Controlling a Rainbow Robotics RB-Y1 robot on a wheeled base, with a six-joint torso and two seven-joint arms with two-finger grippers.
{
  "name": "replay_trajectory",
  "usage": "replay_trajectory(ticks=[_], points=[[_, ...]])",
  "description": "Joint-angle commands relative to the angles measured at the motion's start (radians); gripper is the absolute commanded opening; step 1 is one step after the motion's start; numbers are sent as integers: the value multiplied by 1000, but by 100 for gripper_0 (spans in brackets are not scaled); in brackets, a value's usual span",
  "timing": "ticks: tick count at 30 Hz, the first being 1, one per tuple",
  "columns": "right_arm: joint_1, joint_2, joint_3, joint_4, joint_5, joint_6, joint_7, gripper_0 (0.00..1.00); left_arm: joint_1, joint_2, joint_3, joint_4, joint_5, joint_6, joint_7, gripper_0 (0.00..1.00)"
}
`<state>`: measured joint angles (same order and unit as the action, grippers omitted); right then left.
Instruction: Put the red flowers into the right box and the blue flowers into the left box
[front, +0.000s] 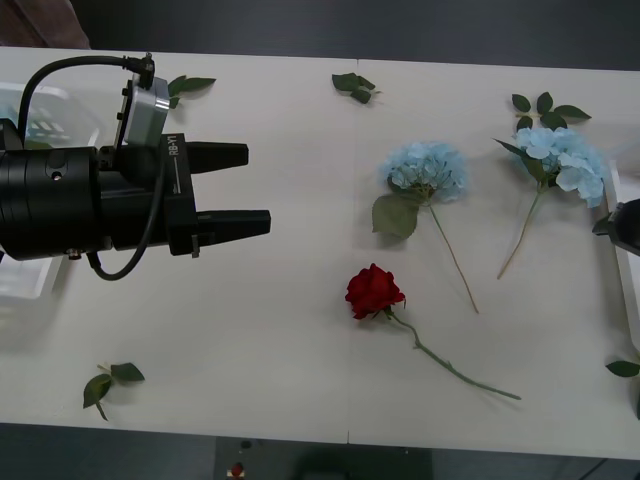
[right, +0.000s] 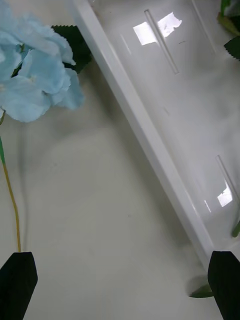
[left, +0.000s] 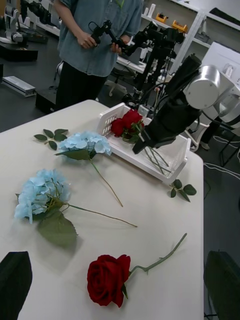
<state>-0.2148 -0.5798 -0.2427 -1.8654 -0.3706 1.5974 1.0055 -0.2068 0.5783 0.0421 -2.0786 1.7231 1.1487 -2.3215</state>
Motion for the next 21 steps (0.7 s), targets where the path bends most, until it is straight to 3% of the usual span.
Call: replay_trajectory(ticks=[1,12,21], points=[[-31,40,43,-31,67,-22,-114,100,7,38,-13,-34,33,-23,-58,100],[-103,84,197,155,145,-221,-156,100,7,126,-93,-35,75,-107,-73,100],[-169,121,209,328,147,-318,-136,100,9,239,-162,-57,118,-190,-84,100]])
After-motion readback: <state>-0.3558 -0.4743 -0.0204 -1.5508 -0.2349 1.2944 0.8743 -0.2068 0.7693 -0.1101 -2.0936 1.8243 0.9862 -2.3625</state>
